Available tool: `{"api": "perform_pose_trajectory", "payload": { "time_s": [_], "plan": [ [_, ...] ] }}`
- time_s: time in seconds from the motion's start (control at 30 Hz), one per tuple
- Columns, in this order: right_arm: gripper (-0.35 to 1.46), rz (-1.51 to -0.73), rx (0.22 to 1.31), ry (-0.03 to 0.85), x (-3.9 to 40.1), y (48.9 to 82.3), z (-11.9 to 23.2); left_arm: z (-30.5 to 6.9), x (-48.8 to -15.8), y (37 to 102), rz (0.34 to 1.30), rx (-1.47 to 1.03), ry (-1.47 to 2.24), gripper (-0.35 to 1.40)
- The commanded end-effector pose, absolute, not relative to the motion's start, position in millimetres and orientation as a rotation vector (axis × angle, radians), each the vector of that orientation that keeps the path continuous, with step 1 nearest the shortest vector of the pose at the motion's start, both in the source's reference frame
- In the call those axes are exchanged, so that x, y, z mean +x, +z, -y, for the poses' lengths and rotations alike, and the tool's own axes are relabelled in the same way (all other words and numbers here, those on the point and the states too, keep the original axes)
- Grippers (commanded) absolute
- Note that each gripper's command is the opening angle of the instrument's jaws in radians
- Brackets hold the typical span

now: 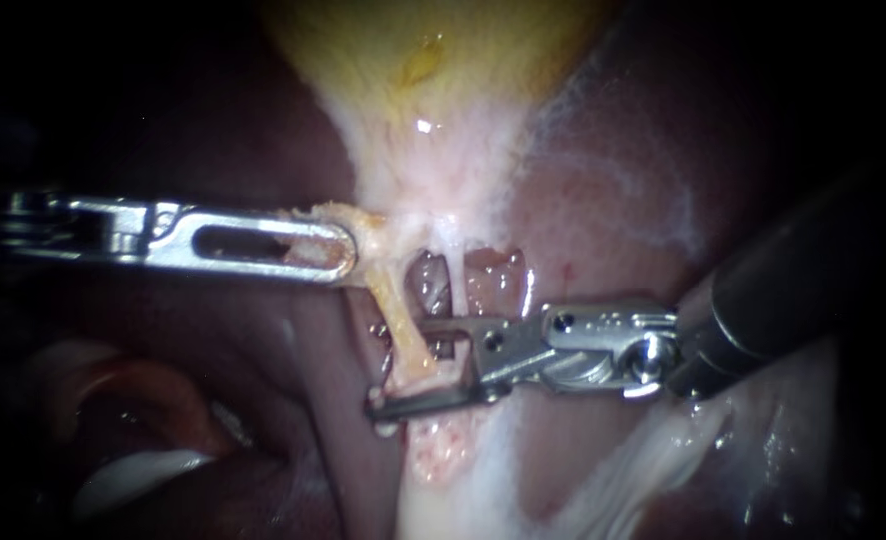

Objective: Going back second clip left tube

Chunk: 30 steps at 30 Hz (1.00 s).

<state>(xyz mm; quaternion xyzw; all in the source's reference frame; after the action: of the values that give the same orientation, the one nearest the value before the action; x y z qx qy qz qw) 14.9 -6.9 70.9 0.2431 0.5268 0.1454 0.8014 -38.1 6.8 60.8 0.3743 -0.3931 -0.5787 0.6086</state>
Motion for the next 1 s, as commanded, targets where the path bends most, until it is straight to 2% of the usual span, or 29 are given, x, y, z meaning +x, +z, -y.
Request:
{"api": "perform_pose_trajectory", "payload": {
  "time_s": [0.03,0.47,0.8,1.0],
  "plan": [
    [0.50,-1.130,0.524,0.309,14.7,70.8,6.9,-6.8,-38.1,60.9,0.908,0.865,-1.336,-0.35],
    [0.50,-1.157,0.549,0.243,13.2,69.4,8.1,-6.8,-37.9,61.0,0.908,0.866,-1.336,-0.35],
    [0.50,-1.155,0.489,0.233,12.2,70.5,7.1,-6.8,-37.9,61.0,0.908,0.866,-1.336,-0.35],
    [0.50,-1.157,0.464,0.223,10.0,69.5,5.9,-6.7,-37.9,61.0,0.908,0.865,-1.336,-0.35]
  ]
}}
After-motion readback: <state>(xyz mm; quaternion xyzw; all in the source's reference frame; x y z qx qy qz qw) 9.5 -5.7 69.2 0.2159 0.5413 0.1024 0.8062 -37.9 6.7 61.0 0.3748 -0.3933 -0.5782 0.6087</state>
